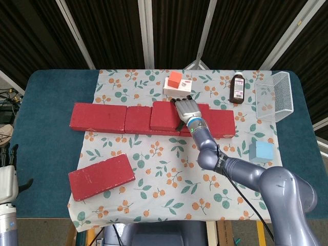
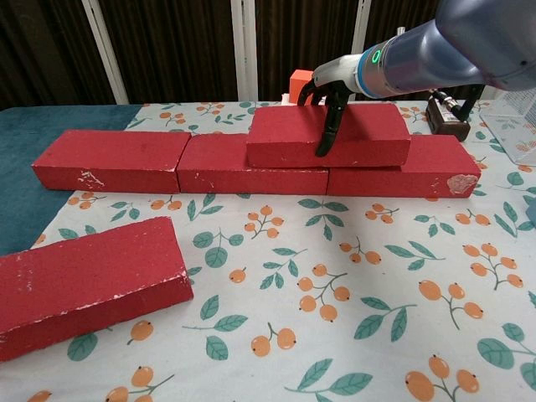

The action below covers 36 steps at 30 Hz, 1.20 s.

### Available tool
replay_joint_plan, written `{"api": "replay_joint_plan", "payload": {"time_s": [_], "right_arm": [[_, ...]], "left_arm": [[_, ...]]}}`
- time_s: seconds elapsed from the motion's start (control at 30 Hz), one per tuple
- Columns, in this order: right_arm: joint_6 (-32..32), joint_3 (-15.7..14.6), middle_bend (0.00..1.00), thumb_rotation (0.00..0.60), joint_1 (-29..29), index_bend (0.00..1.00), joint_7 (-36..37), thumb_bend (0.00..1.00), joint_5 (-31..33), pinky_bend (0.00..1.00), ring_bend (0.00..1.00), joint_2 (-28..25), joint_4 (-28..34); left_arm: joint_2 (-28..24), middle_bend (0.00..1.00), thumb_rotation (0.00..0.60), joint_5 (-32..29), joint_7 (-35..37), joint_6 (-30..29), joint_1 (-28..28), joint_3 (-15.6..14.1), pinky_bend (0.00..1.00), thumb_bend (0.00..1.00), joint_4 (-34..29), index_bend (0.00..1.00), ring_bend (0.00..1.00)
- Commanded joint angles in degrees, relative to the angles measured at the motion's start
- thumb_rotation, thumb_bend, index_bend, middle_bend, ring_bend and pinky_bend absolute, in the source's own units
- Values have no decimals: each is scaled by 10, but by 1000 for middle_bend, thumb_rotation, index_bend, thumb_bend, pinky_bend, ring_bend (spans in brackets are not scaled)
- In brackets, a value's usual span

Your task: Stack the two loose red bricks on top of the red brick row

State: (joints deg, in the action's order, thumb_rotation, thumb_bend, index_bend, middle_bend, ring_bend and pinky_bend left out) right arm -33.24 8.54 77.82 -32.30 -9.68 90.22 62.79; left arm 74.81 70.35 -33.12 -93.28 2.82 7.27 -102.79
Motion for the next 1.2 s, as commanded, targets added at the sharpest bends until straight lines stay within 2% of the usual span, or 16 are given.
{"api": "replay_joint_plan", "payload": {"time_s": [0.03, 0.67, 0.93, 1.2], "right_arm": [[3, -2, 396, 600, -1, 407, 3, 119, -2, 0, 329, 2, -4], [16, -9, 391, 600, -6, 402, 33, 117, -28, 0, 314, 11, -16], [11, -13, 246, 600, -2, 239, 32, 117, -28, 0, 117, 5, -10], [10, -23, 167, 600, 6, 165, 24, 117, -7, 0, 40, -3, 3]], "left_arm": [[1, 0, 600, -1, -1, 0, 0, 0, 79, 3, 0, 56, 0], [4, 0, 600, -3, -6, 0, 2, 0, 75, 3, 2, 56, 0], [4, 0, 600, -3, -7, 0, 3, 0, 76, 3, 2, 56, 0], [4, 0, 600, -3, -6, -1, 2, 0, 75, 3, 2, 56, 0]]}}
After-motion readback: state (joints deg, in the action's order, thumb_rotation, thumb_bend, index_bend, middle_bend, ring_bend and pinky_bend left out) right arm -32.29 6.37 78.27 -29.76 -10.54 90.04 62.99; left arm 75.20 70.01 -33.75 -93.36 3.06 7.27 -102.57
